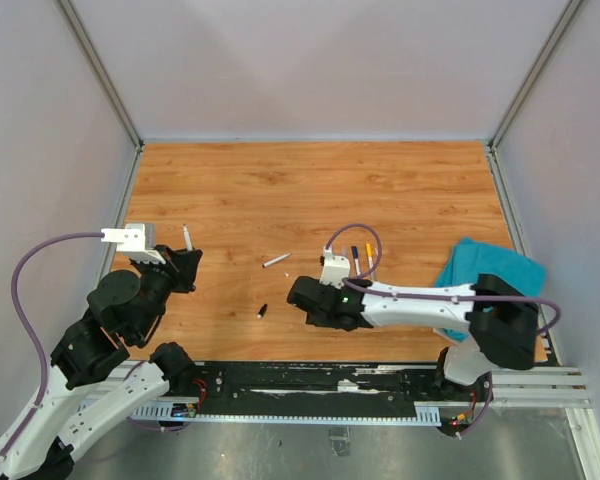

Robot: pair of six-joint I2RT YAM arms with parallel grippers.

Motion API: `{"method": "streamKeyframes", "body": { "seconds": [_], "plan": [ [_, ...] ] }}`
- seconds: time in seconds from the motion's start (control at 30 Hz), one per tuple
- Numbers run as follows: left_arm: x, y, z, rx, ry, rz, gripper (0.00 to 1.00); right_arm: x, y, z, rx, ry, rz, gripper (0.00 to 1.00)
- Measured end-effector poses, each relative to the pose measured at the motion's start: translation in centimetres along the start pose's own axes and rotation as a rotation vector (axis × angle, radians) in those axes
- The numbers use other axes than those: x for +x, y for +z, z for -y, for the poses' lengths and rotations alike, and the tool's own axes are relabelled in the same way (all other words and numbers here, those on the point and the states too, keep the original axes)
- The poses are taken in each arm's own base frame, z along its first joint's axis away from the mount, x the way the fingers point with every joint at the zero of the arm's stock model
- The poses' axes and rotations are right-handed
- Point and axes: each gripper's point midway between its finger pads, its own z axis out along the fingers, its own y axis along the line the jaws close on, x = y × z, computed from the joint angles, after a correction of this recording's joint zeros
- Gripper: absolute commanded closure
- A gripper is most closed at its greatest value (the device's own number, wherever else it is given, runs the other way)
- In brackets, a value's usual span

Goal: Insert the pens into the pen caps
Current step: Adjust the pen cap at the center of the board.

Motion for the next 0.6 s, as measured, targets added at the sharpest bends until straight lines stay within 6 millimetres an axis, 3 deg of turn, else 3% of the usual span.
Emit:
{"method": "streamKeyframes", "body": {
  "seconds": [0.23,0.4,0.6],
  "plan": [
    [0.0,0.0,0.0,0.000,0.000,0.000,1.00,-2.3,-2.7,-0.5,-0.263,-0.202,0.150,0.78],
    [0.0,0.0,0.0,0.000,0.000,0.000,1.00,-3.3,-4.4,-2.5,-0.424,-0.486,0.237,0.82],
    [0.0,0.0,0.0,0.000,0.000,0.000,0.99,-2.5,-5.2,-4.5,-0.546,-0.900,0.242,0.87]
  ]
}}
